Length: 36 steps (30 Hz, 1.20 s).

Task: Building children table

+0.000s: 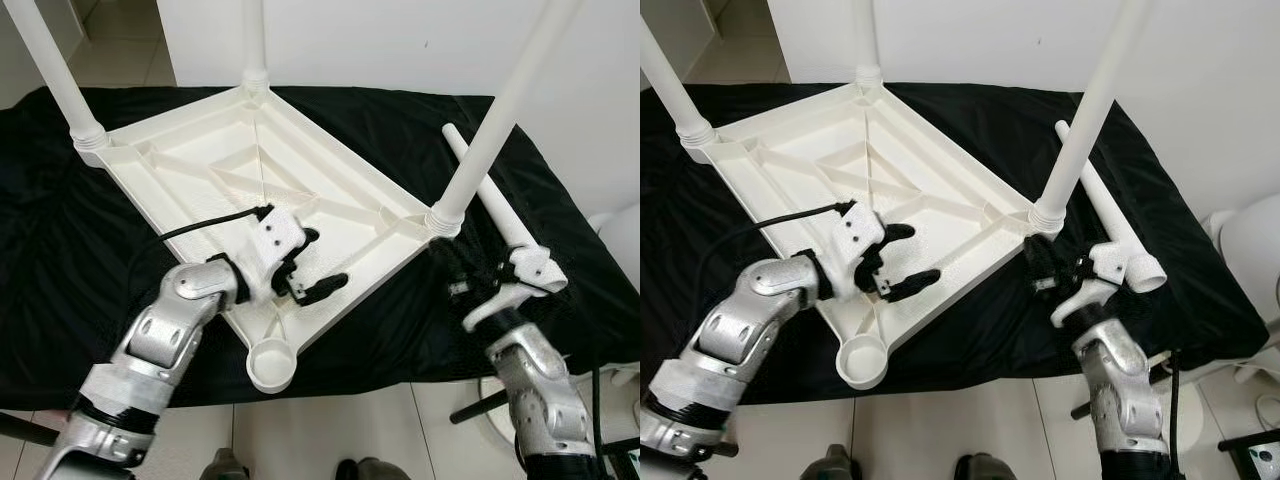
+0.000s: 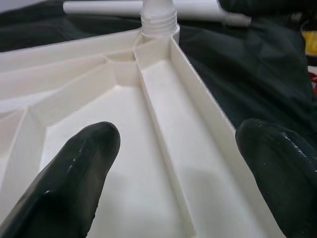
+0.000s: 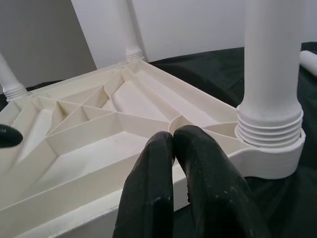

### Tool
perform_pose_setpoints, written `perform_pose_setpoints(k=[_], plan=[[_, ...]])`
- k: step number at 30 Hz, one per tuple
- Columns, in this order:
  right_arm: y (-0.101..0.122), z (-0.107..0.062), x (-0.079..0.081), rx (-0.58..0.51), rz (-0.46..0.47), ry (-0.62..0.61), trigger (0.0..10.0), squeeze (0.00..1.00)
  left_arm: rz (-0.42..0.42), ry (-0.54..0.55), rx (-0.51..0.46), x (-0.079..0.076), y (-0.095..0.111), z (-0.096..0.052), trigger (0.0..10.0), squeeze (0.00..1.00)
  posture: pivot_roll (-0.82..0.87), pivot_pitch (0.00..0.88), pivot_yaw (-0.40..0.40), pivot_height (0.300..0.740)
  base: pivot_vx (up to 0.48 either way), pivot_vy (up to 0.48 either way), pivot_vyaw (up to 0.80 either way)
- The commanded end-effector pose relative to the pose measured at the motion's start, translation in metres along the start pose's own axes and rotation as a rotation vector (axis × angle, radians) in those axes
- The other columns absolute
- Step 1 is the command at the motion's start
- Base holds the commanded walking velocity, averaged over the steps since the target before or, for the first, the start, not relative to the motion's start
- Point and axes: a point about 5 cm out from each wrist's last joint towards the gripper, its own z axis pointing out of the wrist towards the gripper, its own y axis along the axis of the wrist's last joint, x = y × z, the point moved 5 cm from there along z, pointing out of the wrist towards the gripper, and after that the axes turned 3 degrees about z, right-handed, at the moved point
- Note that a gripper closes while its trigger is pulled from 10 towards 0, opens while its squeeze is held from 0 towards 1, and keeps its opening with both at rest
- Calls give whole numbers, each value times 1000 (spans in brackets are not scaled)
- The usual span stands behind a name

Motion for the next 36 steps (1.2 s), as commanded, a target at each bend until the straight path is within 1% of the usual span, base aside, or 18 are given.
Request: perform_pose_setpoints(k=[1, 3, 6, 8, 10, 13, 14, 15, 17, 22, 24, 26, 27, 28, 30, 33, 35, 36], plan=[[2, -2, -1, -1, 7, -5, 10000, 0, 17, -54, -8, -5, 1, 0, 10000, 0, 14, 48, -12, 740, 0, 0, 0], [2, -4, -1, 2, 8, -9, 10000, 0, 21, -71, -6, -5, -2, -2, 10000, 0, 14, 48, -12, 740, 0, 0, 0], [4, -9, 0, 4, 11, -22, 10000, 0, -8, -143, -4, 0, -8, -18, 10000, 0, 7, 45, -6, 740, 0, 0, 0], [4, -9, 0, 4, 11, -22, 10000, 0, -8, -143, -4, 0, -8, -18, 10000, 0, 7, 45, -6, 740, 0, 0, 0], [4, -10, 1, 4, 15, -24, 10000, 0, -9, -133, 4, 14, -10, -29, 10000, 0, 12, 40, -5, 740, 0, 0, 0], [4, -10, 2, 5, 17, -25, 10000, 0, -1, -124, 7, 20, -11, -33, 10000, 0, 12, 40, -5, 740, 0, 0, 0], [4, -10, 3, 7, 20, -26, 10000, 0, 1, -113, 8, 27, -12, -37, 10000, 0, 14, 38, -4, 740, 0, 0, 0], [4, -10, 3, 7, 20, -26, 10000, 0, 1, -113, 8, 27, -12, -37, 10000, 0, 14, 38, -4, 740, 0, 0, 0], [2, -10, 5, 11, 24, -22, 10000, 0, -11, -91, 6, 37, -13, -42, 10000, 0, 21, 31, -7, 740, 0, 0, 0], [1, -10, 8, 15, 29, -13, 10000, 0, 5, -95, 14, 39, -16, -44, 10000, 0, 23, 27, -7, 740, 0, 0, 0], [-1, -10, 11, 24, 33, 0, 10000, 0, 26, -104, 41, 41, -21, -48, 10000, 0, 27, 27, -10, 740, 0, 0, 0], [-5, -11, 16, 44, 36, 18, 10000, 0, 63, -105, 121, 54, -34, -59, 10000, 0, 32, 24, -11, 740, 0, 0, 0], [-5, -11, 16, 44, 36, 18, 10000, 0, 63, -105, 121, 54, -34, -59, 10000, 0, 32, 24, -11, 740, 0, 0, 0], [-6, -11, 16, 49, 36, 22, 10000, 0, 74, -102, 156, 60, -38, -64, 10000, 0, 32, 24, -11, 740, 0, 0, 0], [-6, -11, 17, 51, 36, 24, 10000, 0, 94, -96, 182, 64, -41, -67, 10000, 0, 34, 20, -11, 740, 0, 0, 0], [-6, -11, 17, 55, 35, 27, 10000, 0, 118, -112, 206, 64, -45, -68, 10000, 0, 35, 19, -11, 740, 0, 0, 0], [-7, -12, 17, 59, 34, 30, 10000, 0, 129, -129, 204, 62, -46, -67, 10000, 0, 36, 16, -12, 740, 0, 0, 0], [-7, -13, 18, 65, 30, 35, 10000, 0, 137, -162, 204, 56, -47, -67, 10000, 0, 35, 13, -13, 740, 0, 0, 0]])
